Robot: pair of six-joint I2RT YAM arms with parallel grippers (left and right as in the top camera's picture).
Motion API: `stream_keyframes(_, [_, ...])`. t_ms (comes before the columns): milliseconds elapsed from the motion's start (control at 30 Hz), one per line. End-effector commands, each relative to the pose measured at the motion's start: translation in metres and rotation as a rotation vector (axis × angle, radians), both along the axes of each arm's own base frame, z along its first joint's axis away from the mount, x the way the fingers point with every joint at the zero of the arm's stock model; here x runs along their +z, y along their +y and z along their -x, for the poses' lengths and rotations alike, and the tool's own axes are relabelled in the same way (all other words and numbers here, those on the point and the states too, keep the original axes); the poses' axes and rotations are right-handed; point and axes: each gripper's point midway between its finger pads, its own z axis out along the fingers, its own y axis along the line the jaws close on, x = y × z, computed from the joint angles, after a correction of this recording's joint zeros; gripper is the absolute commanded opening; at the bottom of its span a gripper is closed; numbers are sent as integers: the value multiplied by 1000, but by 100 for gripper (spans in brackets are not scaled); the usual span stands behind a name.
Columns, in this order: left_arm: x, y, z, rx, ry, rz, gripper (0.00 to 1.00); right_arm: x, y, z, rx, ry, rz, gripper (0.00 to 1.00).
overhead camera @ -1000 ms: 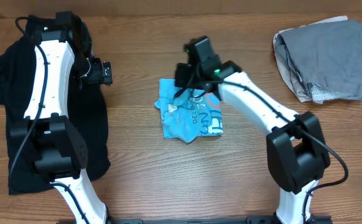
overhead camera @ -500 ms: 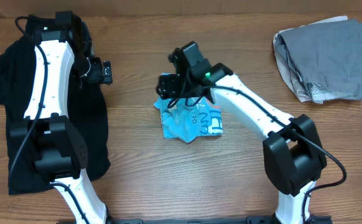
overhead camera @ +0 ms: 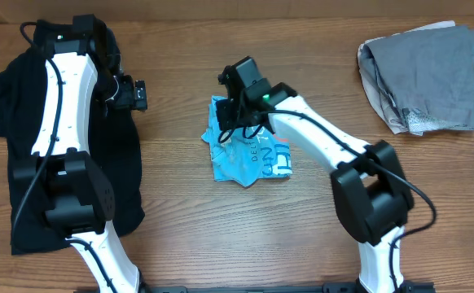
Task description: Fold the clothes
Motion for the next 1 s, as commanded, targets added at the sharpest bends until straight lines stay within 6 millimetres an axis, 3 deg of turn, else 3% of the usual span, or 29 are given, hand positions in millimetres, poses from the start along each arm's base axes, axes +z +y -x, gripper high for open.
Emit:
stream_keyframes(0, [11,-1,-1,-14,-31,7,100,-23,18,14,52,28,4,4])
stream_keyframes(167, [11,-1,-2,-14,-35,6,100,-34,40,37,117,49,16,4])
stream_keyframes(267, [11,-1,-3,-15,-37,6,100,-18,58,49,195,68,-55,4])
stream_keyframes(367, [12,-1,-4,-14,-42,5,100,1,59,51,202,86,-62,4])
stream_keyframes(467, [12,0,-5,-15,-44,4,100,19,48,56,186,115,-24,15])
stream_keyframes(600, [12,0,-8,-14,-60,3,100,42,27,69,156,168,58,40])
stream_keyframes(633, [12,0,-9,-14,-61,3,100,44,18,72,122,189,95,51])
stream_keyframes(667, [12,0,-9,-14,-61,3,100,40,4,75,69,214,156,57])
stream_keyframes(767, [12,0,-9,-14,-63,3,100,22,-7,82,55,247,209,57])
stream_keyframes(867, [12,0,-9,-14,-62,3,100,-5,-10,92,21,288,223,42])
stream_keyframes(967, [12,0,-8,-14,-59,3,100,-24,-9,99,25,302,210,39])
